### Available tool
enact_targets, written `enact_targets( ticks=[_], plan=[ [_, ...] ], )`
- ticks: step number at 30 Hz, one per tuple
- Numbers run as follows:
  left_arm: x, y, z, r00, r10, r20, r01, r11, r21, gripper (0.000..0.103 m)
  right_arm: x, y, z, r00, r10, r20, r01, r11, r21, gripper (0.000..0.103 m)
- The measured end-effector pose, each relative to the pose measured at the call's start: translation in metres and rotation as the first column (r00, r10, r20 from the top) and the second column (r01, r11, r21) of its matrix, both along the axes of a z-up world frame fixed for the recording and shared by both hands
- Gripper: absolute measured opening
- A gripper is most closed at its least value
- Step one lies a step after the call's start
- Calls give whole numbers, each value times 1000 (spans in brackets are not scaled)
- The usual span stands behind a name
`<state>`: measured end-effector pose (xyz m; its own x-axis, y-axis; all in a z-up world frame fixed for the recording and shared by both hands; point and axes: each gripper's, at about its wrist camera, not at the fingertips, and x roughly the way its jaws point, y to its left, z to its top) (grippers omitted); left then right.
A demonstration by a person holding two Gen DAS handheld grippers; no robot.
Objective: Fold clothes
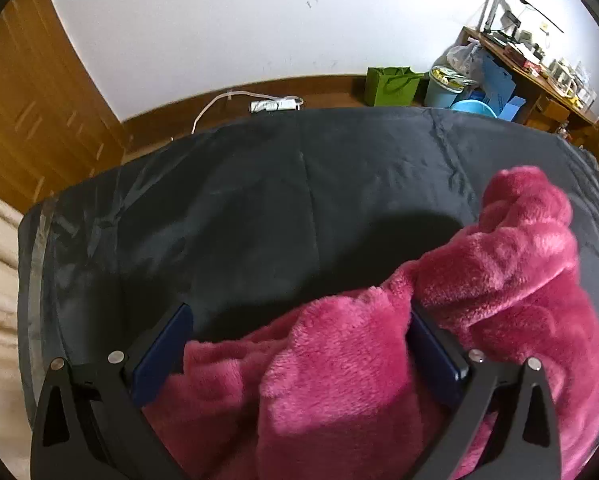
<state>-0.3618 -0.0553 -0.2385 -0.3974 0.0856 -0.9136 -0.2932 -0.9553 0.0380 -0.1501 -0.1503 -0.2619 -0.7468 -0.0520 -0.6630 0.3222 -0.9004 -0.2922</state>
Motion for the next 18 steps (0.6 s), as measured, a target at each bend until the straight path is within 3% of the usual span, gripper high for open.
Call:
enact_targets(
  ticks=[4, 8, 12, 18],
  plan=[
    [-2, -12, -11, 1000, 17, 12, -17, 999, 42, 103, -1, 0, -1, 1000, 18, 9, -18, 1000, 9, 95],
    [2, -14, -1, 1000, 5, -15, -5, 999, 54, 103, -1, 3, 2, 999, 39, 28, -39, 999, 8, 95],
    [11, -24, 33, 999, 13, -51, -7, 994, 112, 103, 1, 10, 16, 996, 67, 62, -66, 998, -8, 95],
    [50, -30, 93, 989, -34, -143, 54, 989, 140, 103, 23, 44, 54, 998, 21, 66, -11, 987, -157, 95]
  ],
)
